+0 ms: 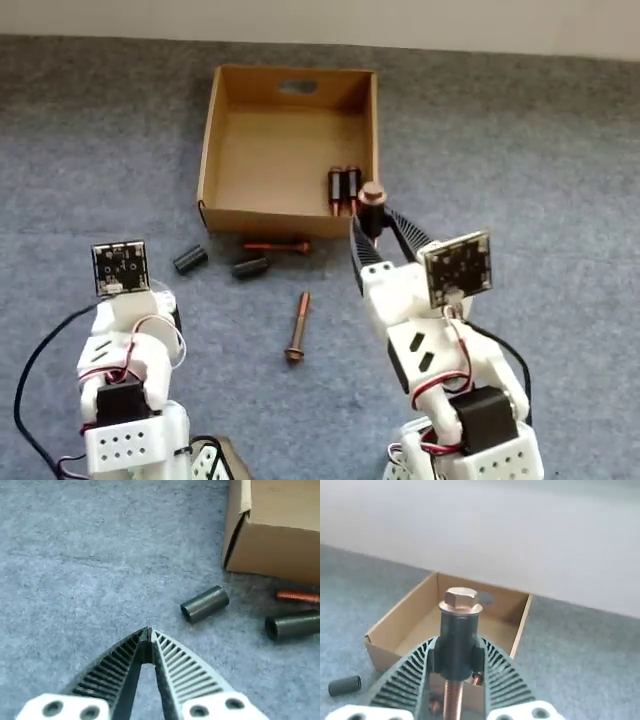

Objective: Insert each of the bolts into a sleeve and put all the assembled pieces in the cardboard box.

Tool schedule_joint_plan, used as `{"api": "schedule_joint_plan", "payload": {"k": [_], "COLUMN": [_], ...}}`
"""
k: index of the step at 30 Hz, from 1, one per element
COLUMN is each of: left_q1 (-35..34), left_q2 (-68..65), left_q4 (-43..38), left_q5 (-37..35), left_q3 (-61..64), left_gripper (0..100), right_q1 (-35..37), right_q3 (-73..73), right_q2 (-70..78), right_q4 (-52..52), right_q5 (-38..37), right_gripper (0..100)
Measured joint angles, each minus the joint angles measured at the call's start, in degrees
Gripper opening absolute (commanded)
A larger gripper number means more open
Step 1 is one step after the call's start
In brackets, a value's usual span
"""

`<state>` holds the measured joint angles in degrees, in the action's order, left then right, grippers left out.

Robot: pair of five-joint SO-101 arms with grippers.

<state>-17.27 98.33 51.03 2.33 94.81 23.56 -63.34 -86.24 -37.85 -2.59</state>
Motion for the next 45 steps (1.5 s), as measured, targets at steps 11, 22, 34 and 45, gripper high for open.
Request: {"api": "schedule_joint_plan", "payload": {"k": [11,22,34,45], "left_q1": [4.0,4.6,4.6,4.6], "left_q2": [0.3,0.3,0.3,0.3], "left_q4": [0.0,0.0,0.0,0.0], "left_q5": [7.2,7.7,7.7,7.7], "left_q3": [1.4,1.4,1.4,1.4], "left_gripper": [1,1,1,1], "right_q1": [0.3,0.3,0.3,0.3], "right_q3": [17.7,43.4,64.5,73.5], "right_q2": [24.6,64.4,95.6,110.5], "right_q4": [-0.4,-0.4,-2.5,-2.7], "right_q5": [0.0,0.0,12.7,12.8], "right_gripper": [0.6,0.6,0.6,0.6]}}
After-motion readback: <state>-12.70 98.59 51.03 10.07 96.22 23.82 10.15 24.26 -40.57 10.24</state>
